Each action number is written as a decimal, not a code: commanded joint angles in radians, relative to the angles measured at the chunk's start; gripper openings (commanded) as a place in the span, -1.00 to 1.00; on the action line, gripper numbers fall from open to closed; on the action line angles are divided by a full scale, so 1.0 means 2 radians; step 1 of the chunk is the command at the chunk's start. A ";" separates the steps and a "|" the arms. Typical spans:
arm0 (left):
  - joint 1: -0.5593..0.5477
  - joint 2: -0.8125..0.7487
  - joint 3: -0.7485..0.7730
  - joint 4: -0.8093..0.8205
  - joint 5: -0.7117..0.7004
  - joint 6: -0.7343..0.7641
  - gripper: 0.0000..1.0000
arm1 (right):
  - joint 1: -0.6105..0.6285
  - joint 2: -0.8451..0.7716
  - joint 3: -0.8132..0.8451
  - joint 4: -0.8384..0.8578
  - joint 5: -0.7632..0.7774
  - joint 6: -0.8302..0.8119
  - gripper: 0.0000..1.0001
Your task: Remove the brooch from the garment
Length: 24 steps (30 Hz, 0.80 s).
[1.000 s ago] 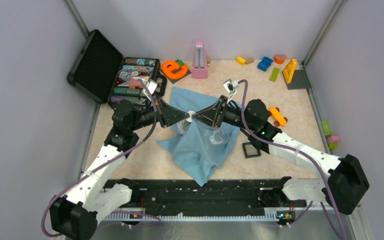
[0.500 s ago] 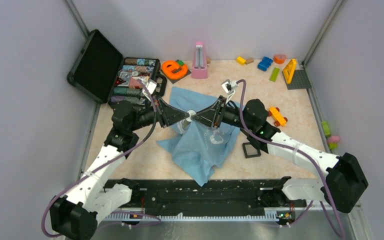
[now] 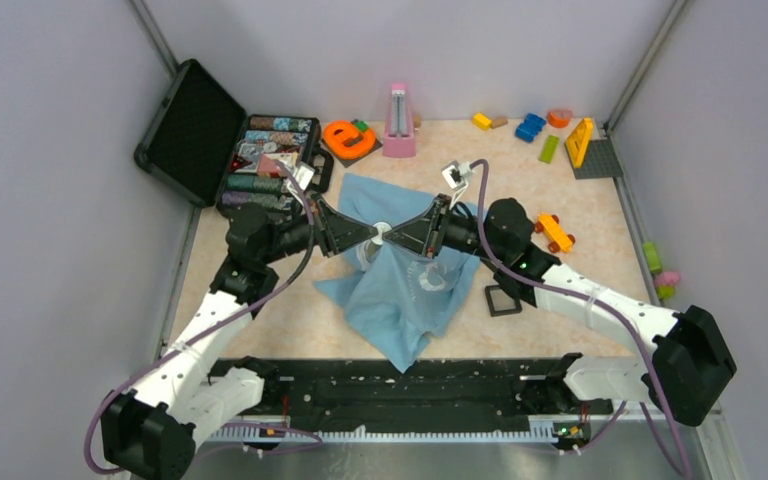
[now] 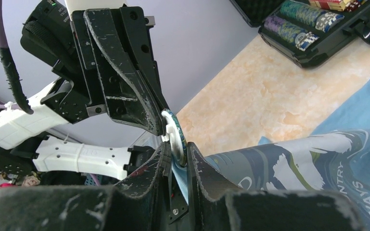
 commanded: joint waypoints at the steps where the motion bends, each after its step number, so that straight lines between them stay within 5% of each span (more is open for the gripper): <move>1: 0.000 -0.019 0.001 0.034 0.009 -0.001 -1.00 | 0.000 0.001 0.010 -0.019 0.030 -0.001 -0.76; 24: -0.012 -0.016 -0.002 0.052 0.033 0.006 -1.00 | 0.006 0.049 0.031 0.006 -0.009 0.034 -0.70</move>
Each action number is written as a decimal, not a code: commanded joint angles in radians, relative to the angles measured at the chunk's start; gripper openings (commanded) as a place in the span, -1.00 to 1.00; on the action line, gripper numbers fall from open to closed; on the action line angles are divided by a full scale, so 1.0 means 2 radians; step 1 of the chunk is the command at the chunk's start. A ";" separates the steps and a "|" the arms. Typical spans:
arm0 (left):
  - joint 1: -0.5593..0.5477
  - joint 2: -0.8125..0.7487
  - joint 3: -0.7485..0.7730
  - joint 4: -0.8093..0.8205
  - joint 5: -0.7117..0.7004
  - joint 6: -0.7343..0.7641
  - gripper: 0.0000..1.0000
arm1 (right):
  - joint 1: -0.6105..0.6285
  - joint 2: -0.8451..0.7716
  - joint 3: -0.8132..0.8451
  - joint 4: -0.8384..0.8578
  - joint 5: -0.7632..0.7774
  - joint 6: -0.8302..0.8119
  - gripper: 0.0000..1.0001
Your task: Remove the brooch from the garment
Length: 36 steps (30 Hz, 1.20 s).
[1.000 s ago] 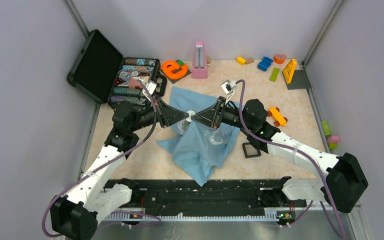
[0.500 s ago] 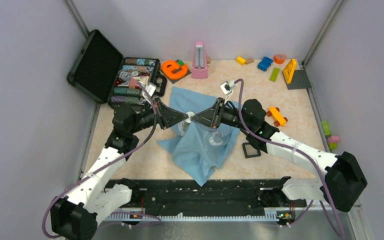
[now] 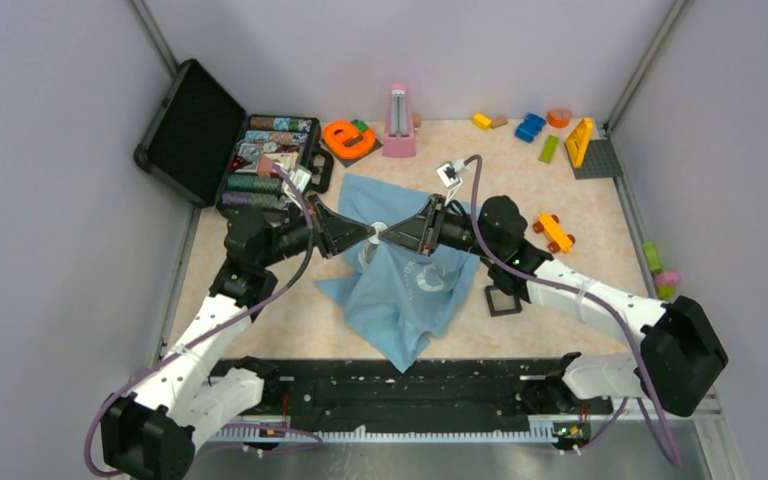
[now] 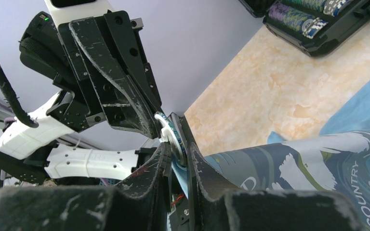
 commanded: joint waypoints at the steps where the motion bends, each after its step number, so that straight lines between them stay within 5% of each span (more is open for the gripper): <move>1: -0.013 -0.004 0.016 0.035 0.047 -0.010 -1.00 | 0.005 0.026 0.031 -0.010 -0.011 -0.013 -0.69; 11: -0.014 -0.002 0.024 0.014 0.043 0.004 -1.00 | 0.008 0.030 0.041 -0.016 -0.031 -0.029 -0.70; 23: -0.006 -0.010 0.029 -0.036 -0.007 0.027 -1.00 | 0.008 -0.009 0.005 -0.003 -0.026 -0.061 -0.17; 31: 0.000 -0.018 0.039 -0.051 -0.026 0.034 -1.00 | 0.008 -0.045 -0.051 -0.023 -0.030 -0.154 0.14; 34: -0.001 -0.009 0.044 -0.046 -0.022 0.032 -1.00 | 0.009 -0.035 -0.056 -0.020 -0.034 -0.161 0.11; 36: 0.000 -0.004 0.044 -0.041 -0.018 0.028 -1.00 | 0.009 -0.022 -0.051 -0.023 -0.034 -0.162 -0.19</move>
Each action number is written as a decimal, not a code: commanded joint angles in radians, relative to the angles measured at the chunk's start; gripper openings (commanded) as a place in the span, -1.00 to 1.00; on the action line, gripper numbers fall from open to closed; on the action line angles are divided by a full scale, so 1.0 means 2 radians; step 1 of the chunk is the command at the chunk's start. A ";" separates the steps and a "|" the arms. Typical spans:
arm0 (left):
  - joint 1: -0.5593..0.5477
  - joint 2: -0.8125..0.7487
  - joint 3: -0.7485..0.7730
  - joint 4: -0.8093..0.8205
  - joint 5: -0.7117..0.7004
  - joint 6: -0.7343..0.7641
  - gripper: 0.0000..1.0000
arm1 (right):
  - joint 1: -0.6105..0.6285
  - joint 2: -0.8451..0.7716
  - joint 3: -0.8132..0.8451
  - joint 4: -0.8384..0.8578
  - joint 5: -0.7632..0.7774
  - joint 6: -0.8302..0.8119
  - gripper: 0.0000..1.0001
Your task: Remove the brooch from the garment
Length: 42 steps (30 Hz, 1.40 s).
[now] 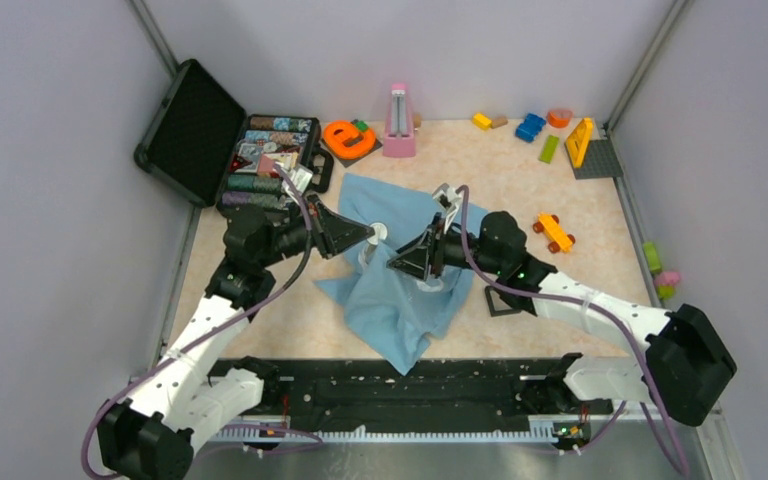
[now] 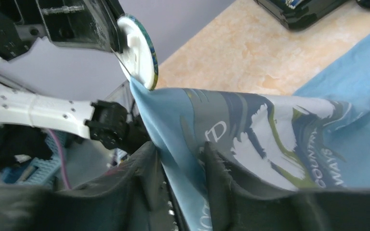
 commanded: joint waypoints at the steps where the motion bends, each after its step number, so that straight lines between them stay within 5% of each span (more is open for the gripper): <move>1: 0.002 0.007 0.026 0.021 0.001 0.001 -1.00 | 0.005 0.014 0.011 0.006 -0.006 -0.029 -0.41; 5: 0.002 0.010 0.037 -0.039 -0.022 0.044 -1.00 | 0.005 0.014 0.028 0.007 0.008 -0.021 -1.00; 12: 0.002 0.028 0.050 -0.167 -0.067 0.119 -1.00 | -0.027 0.022 0.102 -0.037 0.054 -0.001 -1.00; 26: 0.002 0.014 0.078 -0.271 -0.136 0.167 -1.00 | -0.089 0.112 0.174 -0.084 0.082 -0.016 -1.00; 33: 0.022 0.010 0.073 -0.264 -0.099 0.132 -1.00 | -0.088 0.252 0.368 -0.094 0.068 -0.010 -1.00; 37: 0.034 -0.017 0.037 -0.194 -0.041 0.078 -1.00 | -0.087 0.319 0.531 -0.152 0.078 -0.022 -1.00; 38: 0.035 -0.017 0.032 -0.181 -0.026 0.065 -1.00 | -0.087 0.330 0.559 -0.163 0.078 -0.025 -0.82; 40: 0.036 -0.011 0.022 -0.151 0.007 0.034 -1.00 | -0.087 0.339 0.598 -0.194 0.071 -0.039 -0.17; 42: 0.036 -0.008 0.008 -0.115 0.027 -0.002 -1.00 | -0.087 0.326 0.588 -0.219 0.061 -0.055 0.04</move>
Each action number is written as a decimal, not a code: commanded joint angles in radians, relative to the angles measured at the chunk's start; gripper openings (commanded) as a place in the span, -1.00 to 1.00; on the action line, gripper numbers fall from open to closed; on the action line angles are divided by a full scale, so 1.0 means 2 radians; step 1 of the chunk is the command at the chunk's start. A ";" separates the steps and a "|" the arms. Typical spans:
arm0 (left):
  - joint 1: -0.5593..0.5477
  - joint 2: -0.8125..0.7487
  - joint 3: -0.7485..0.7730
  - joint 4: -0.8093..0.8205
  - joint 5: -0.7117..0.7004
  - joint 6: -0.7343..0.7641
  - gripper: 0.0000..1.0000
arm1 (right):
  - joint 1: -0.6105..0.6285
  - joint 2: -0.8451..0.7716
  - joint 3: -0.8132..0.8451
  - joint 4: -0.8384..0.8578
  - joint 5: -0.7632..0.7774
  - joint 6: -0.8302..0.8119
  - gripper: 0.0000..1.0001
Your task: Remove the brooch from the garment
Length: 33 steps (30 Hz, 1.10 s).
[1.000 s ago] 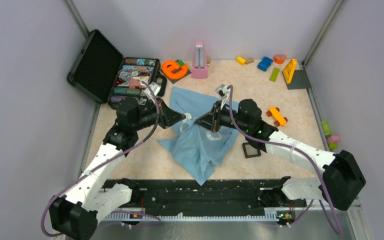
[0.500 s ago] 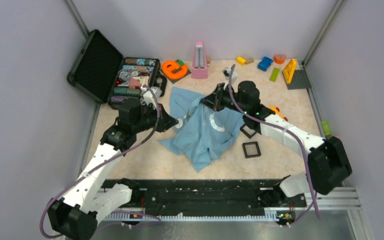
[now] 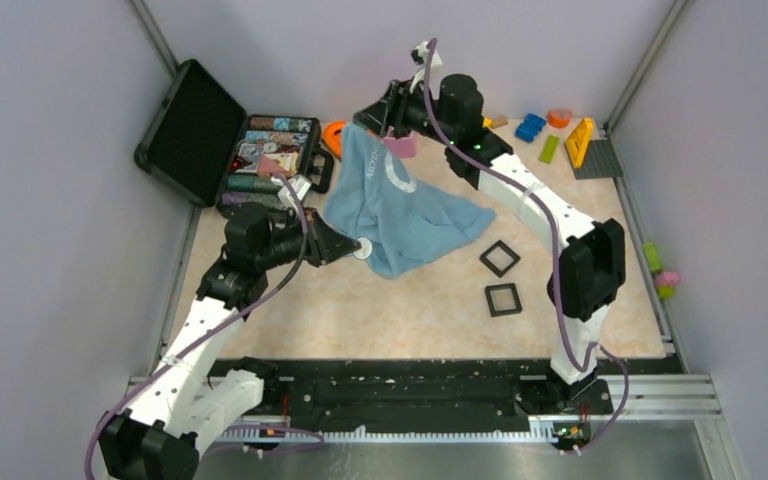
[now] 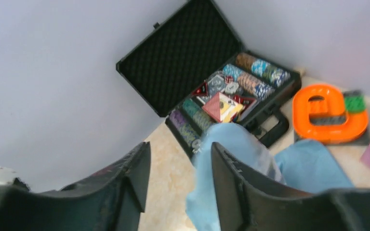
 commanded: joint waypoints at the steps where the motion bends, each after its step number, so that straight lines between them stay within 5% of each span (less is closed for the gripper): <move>1: 0.003 0.001 -0.028 0.108 0.074 -0.090 -1.00 | 0.000 -0.042 0.008 -0.035 -0.017 -0.034 0.07; 8: 0.003 -0.002 -0.066 0.220 0.083 -0.181 -1.00 | -0.002 -0.288 -0.362 0.108 -0.035 -0.064 0.47; 16: 0.003 -0.003 -0.096 0.338 0.086 -0.313 -1.00 | 0.002 -0.411 -0.559 0.222 -0.144 0.002 0.47; 21: -0.003 -0.007 -0.118 0.414 0.088 -0.379 -1.00 | 0.061 -0.423 -0.581 0.249 -0.096 0.031 0.43; 33: -0.024 -0.030 -0.113 0.408 0.091 -0.355 -1.00 | 0.114 -0.372 -0.551 0.340 -0.044 0.116 0.25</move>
